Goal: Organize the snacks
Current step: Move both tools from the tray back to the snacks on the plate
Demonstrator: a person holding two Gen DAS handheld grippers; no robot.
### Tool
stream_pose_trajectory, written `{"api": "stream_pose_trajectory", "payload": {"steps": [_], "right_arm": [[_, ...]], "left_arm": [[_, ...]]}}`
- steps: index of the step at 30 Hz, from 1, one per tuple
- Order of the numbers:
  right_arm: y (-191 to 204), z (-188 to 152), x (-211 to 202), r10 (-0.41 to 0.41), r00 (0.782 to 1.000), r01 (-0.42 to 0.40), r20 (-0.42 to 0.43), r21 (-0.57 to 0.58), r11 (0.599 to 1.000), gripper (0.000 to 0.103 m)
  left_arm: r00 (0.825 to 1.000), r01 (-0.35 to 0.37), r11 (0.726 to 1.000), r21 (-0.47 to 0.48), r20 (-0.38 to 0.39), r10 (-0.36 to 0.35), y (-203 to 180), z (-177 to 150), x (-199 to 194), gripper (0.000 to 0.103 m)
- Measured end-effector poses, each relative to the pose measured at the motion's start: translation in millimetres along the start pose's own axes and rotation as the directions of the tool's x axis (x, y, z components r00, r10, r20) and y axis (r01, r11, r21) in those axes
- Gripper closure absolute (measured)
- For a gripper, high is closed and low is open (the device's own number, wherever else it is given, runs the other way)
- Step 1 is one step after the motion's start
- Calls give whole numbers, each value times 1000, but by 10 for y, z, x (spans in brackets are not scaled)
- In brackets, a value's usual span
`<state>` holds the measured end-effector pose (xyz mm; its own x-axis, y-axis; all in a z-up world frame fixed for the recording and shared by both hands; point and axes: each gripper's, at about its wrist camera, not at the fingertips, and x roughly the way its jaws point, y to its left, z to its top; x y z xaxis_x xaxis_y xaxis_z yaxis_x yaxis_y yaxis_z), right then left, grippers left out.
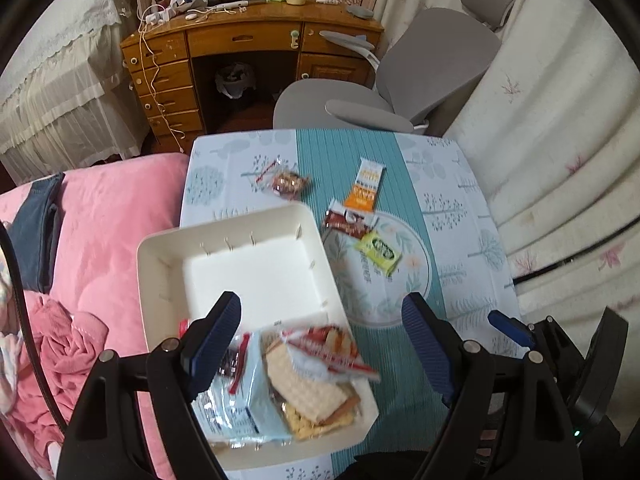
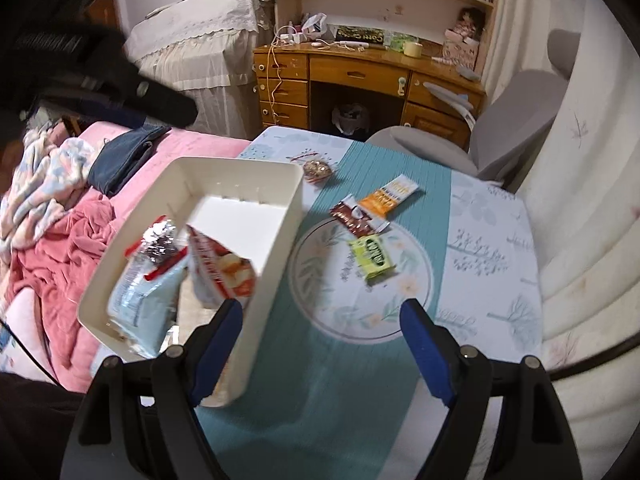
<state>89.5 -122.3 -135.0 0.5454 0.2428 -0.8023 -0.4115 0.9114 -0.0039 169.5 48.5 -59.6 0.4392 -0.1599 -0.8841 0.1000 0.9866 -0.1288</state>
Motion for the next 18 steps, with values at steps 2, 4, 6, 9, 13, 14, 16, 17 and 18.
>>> {"api": "stream_pose_trajectory", "payload": {"steps": [2, 4, 6, 9, 13, 14, 16, 17, 18], "right_arm": [[-93, 20, 34, 2, 1000, -2, 11, -27, 1000, 21], [-169, 34, 78, 7, 1000, -6, 18, -50, 999, 21], [-256, 49, 130, 18, 999, -17, 26, -67, 998, 21], [-371, 68, 243, 33, 999, -31, 32, -80, 996, 21], [-505, 87, 456, 24, 999, -22, 26, -78, 997, 21], [-541, 88, 516, 23, 999, -21, 26, -70, 997, 21], [-592, 89, 619, 20, 999, -18, 29, -58, 998, 21], [-618, 89, 679, 15, 999, -13, 32, -55, 998, 21], [-632, 88, 733, 7, 999, -5, 37, -55, 999, 21]], "left_arm": [[1000, -9, 1000, -1, 1, 9, -42, 109, 35, 21], [1000, -22, 1000, -3, -2, 22, -88, 229, 97, 21], [999, -34, 999, -5, -11, 34, -121, 317, 168, 21], [998, -48, 999, -1, -38, 48, -183, 460, 340, 21], [995, -52, 998, 26, -83, 54, -265, 613, 590, 21], [994, -49, 998, 38, -95, 52, -298, 668, 674, 21], [992, -41, 997, 61, -116, 48, -359, 754, 812, 21], [991, -37, 997, 71, -123, 46, -386, 789, 870, 21], [990, -31, 996, 84, -135, 43, -422, 852, 969, 21]]}}
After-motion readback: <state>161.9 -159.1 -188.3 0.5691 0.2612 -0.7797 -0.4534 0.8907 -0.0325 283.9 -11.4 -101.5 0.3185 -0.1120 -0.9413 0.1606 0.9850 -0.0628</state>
